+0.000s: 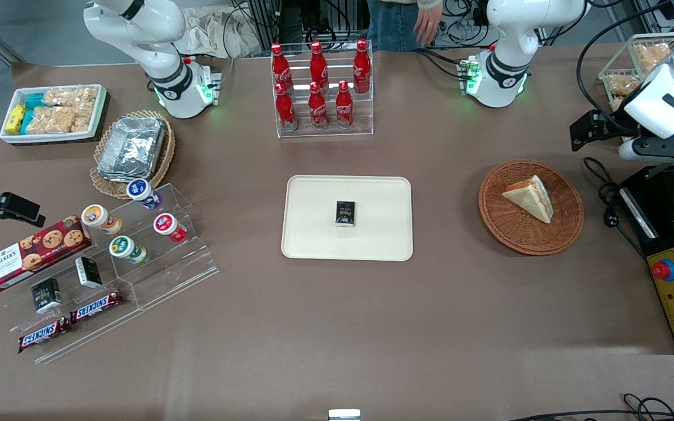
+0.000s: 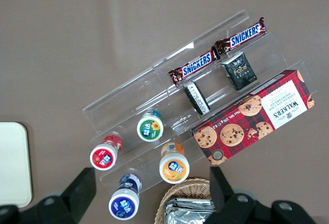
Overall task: Place sandwich from basket to tray
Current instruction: 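Move the left gripper over the wrapped sandwich in the wicker basket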
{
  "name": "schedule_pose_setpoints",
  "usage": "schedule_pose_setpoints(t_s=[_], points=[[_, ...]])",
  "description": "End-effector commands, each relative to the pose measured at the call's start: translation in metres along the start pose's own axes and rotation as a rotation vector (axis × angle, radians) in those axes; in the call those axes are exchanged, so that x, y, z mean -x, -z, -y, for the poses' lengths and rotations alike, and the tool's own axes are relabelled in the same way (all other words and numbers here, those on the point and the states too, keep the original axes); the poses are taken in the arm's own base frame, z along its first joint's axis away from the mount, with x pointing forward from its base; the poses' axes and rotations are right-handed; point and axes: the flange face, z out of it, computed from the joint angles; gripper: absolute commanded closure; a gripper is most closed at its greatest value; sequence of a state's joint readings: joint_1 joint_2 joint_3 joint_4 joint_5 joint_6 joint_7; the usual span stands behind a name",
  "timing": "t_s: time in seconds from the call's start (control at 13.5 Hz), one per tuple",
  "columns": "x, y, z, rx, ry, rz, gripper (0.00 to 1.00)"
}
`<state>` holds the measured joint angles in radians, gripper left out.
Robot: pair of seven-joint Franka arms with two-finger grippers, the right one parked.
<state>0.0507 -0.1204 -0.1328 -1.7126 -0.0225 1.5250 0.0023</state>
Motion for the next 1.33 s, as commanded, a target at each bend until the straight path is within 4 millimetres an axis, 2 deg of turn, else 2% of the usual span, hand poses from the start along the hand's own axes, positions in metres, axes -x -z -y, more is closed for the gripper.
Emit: schedule_pose_setpoints(t_s=[0.0, 0.67, 0.81, 0.96, 1.11, 1.26], points=[[0.002, 0.005, -0.001, 0.012, -0.013, 0.008, 0.00], [0.000, 0.005, 0.000, 0.015, 0.060, 0.008, 0.00], [-0.001, 0.003, -0.001, 0.015, 0.231, 0.013, 0.00], [0.000, 0.003, -0.010, 0.010, 0.377, 0.021, 0.00], [0.003, -0.001, -0.006, 0.001, 0.496, 0.055, 0.00], [-0.005, -0.011, -0.008, -0.007, 0.679, 0.066, 0.00]])
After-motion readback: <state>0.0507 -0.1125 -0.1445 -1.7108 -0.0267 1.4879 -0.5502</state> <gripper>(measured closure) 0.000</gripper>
